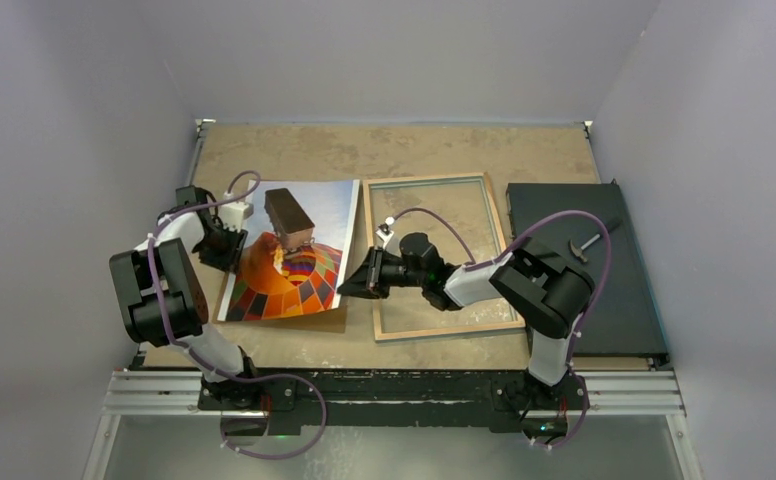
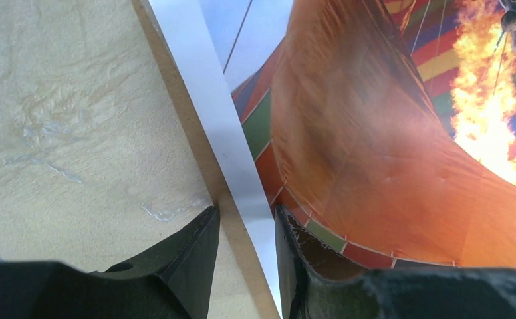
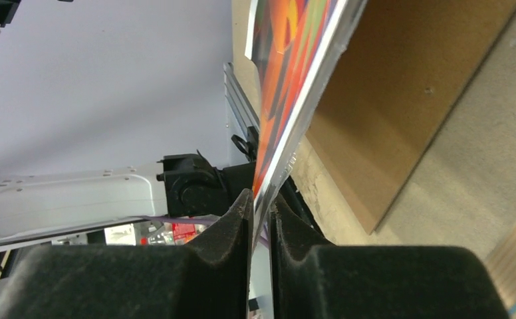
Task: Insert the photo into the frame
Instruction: Move the photo frame item to the center of the board.
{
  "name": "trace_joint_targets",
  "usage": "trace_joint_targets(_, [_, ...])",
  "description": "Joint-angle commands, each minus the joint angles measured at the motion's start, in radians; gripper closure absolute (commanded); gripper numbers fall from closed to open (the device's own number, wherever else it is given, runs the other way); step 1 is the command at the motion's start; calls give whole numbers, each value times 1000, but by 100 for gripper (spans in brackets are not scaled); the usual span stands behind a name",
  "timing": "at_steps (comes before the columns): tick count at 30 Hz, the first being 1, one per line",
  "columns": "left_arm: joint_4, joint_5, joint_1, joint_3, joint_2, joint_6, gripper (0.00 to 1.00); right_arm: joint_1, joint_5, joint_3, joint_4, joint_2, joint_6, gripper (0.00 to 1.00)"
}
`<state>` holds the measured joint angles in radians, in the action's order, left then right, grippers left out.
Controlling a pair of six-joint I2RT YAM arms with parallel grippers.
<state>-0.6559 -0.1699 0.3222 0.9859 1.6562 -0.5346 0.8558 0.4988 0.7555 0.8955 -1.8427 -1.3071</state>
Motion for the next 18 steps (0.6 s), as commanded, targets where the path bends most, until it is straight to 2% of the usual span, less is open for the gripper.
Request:
trace_joint_targets(1, [97, 76, -3, -47, -12, -6, 66, -9, 31, -25, 26, 59, 20, 88])
trace_joint_targets(3, [106, 82, -3, -59, -10, -9, 66, -11, 27, -32, 19, 61, 22, 93])
trace_joint_targets(6, [112, 83, -2, -65, -12, -9, 66, -12, 32, -35, 23, 54, 20, 96])
trace_joint_targets(14, [112, 85, -5, -62, -18, -6, 67, -19, 50, -35, 19, 70, 22, 93])
trace_joint_targets(18, [115, 88, -5, -64, -19, -7, 67, -25, 61, -41, 18, 71, 21, 88])
